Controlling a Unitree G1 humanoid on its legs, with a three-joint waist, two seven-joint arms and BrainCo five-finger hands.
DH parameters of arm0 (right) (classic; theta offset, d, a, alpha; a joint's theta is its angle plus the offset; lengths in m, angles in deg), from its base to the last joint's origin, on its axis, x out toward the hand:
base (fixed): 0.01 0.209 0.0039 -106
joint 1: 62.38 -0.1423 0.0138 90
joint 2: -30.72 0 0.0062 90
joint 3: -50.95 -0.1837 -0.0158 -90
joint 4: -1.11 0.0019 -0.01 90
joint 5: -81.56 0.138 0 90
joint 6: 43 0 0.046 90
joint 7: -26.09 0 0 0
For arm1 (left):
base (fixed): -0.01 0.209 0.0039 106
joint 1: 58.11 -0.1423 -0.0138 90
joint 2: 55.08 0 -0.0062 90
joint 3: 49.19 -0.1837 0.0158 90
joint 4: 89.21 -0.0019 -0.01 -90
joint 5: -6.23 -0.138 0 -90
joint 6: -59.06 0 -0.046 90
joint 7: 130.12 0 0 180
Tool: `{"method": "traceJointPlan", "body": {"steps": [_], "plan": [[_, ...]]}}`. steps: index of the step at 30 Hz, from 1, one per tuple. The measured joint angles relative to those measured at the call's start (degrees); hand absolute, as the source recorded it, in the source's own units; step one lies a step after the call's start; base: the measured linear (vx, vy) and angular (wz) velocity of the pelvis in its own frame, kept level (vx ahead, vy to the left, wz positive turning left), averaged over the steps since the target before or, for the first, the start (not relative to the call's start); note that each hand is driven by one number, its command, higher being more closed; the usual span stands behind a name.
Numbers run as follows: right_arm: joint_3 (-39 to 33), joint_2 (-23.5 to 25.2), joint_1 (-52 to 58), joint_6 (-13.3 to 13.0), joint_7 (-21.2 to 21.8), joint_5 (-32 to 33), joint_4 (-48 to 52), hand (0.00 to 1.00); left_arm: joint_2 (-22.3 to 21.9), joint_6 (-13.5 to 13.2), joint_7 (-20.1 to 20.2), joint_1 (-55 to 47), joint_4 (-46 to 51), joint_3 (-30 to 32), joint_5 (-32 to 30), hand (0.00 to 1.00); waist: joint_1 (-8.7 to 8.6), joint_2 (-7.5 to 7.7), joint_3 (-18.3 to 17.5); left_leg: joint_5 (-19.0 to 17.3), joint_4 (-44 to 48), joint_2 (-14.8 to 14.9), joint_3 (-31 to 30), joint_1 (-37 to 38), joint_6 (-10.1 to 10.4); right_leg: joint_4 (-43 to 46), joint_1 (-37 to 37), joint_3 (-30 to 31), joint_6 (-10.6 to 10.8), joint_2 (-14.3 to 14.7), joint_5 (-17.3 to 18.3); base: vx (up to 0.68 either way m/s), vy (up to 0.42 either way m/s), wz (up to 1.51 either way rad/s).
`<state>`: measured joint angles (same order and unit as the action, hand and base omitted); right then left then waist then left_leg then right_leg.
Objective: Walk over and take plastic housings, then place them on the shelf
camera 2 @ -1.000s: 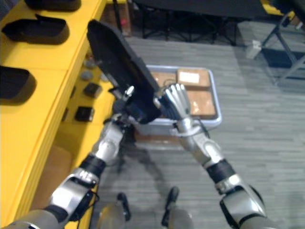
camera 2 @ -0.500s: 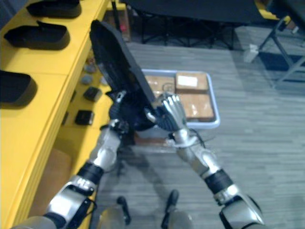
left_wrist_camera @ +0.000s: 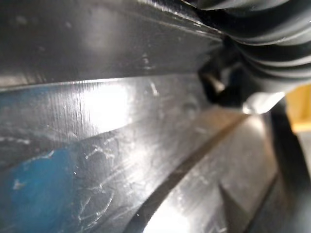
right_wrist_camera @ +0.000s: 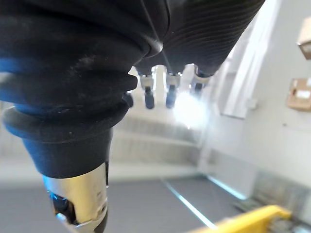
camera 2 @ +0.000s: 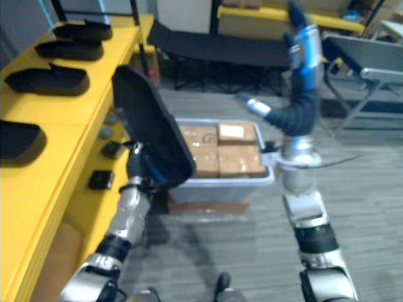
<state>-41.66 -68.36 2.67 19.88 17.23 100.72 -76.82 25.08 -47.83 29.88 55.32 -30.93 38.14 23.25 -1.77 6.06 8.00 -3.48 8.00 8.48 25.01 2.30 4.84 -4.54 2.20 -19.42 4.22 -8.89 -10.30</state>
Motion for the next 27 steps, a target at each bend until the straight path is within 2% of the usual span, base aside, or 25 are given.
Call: {"method": "traceJointPlan", "body": {"steps": [2,4,6,8,9,12,15,19,21,23,27], "plan": [[-3.25,1.95,7.38,3.33,4.02,9.24,0.99,0.00,-0.47,-2.18,-3.49,-1.53,0.31,1.31,-3.93,1.00,-0.26,-0.25,-0.99,0.62,-1.94,-0.58,0.73,1.51,0.07,0.01,0.16,0.71,0.20,-0.13,0.13,0.03,0.043,-0.13],[-5.44,4.95,15.91,5.78,5.17,12.15,0.88,0.00,-0.59,-3.89,-5.30,-3.61,2.35,2.53,-5.44,1.00,-1.04,-0.44,-1.33,0.94,-3.60,-1.02,0.84,2.50,0.10,0.01,0.47,0.76,0.53,-0.22,0.38,0.02,0.036,-0.05],[-6.45,8.10,24.31,7.86,5.20,13.32,-0.37,0.00,-1.01,-5.99,-6.57,-7.33,7.94,4.07,-6.72,1.00,-2.29,-0.82,-1.50,1.41,-5.20,-1.54,1.04,3.09,0.19,0.00,0.44,0.78,0.94,-0.45,0.69,0.02,0.039,-0.04],[-7.47,11.03,31.32,9.85,4.98,13.32,-3.38,0.00,-1.92,-7.35,-7.76,-11.39,15.83,4.39,-6.97,1.00,-2.46,-1.47,-1.77,1.83,-7.04,-2.00,2.31,4.31,0.33,0.01,0.15,1.78,1.11,-0.49,0.83,0.03,0.056,-0.21],[-8.25,12.96,36.04,10.97,5.28,14.37,-6.63,0.00,-2.81,-8.58,-8.32,-14.97,23.31,4.35,-6.96,1.00,-2.60,-2.13,-2.01,1.82,-7.63,-2.25,2.76,4.59,0.31,0.01,0.00,2.38,1.28,-0.88,0.96,0.03,0.070,-0.18],[-9.70,16.60,41.64,12.21,5.19,16.02,-11.28,0.00,-3.92,-9.57,-8.60,-21.00,33.63,4.04,-9.21,1.00,-3.65,-2.90,-2.27,1.34,-7.07,-2.30,2.63,4.18,0.23,0.02,-0.07,2.26,1.57,-1.06,1.19,0.03,0.052,-0.01],[-10.25,18.00,43.45,11.99,4.91,15.86,-15.33,0.00,-4.84,-10.02,-8.41,-24.46,36.82,2.89,-9.73,1.00,-3.75,-3.70,-0.69,-1.77,-1.35,-1.02,2.12,1.72,0.02,1.84,-0.62,2.13,1.86,-1.36,2.19,-0.02,0.039,0.05],[-11.47,18.42,43.67,9.41,4.02,14.69,-18.63,0.00,-4.78,-9.93,-8.21,-28.68,37.55,1.52,-11.04,1.00,-3.62,-5.04,2.45,-5.73,6.62,0.60,0.29,-2.26,-0.66,6.08,-2.32,1.65,2.13,-2.01,4.39,-0.09,0.041,0.13],[-11.94,18.47,43.44,8.80,3.95,14.52,-19.98,0.00,-4.61,-9.73,-8.61,-28.72,37.55,1.66,-11.14,1.00,-3.55,-4.86,3.62,-6.56,8.69,0.82,-1.00,-3.07,-0.99,7.34,-2.28,0.57,2.29,-2.21,4.91,-0.05,0.024,0.27],[-12.01,18.46,43.23,7.13,4.21,13.74,-20.47,0.00,-4.01,-9.74,-10.10,-29.56,37.55,3.05,-11.27,1.00,-2.32,-4.67,4.38,-7.16,9.47,0.77,-1.24,-3.30,-1.07,8.22,-2.24,0.50,2.28,-2.58,5.32,-0.04,0.043,0.09],[-11.92,18.45,41.49,5.54,7.23,13.81,-20.46,0.00,-3.84,-9.17,-15.86,-31.38,38.24,8.75,-13.96,1.00,-1.85,-4.86,4.72,-7.06,8.71,-0.67,-4.09,-3.78,-1.32,9.36,-1.51,-1.93,2.51,-4.09,6.66,0.01,0.029,0.36]]}}
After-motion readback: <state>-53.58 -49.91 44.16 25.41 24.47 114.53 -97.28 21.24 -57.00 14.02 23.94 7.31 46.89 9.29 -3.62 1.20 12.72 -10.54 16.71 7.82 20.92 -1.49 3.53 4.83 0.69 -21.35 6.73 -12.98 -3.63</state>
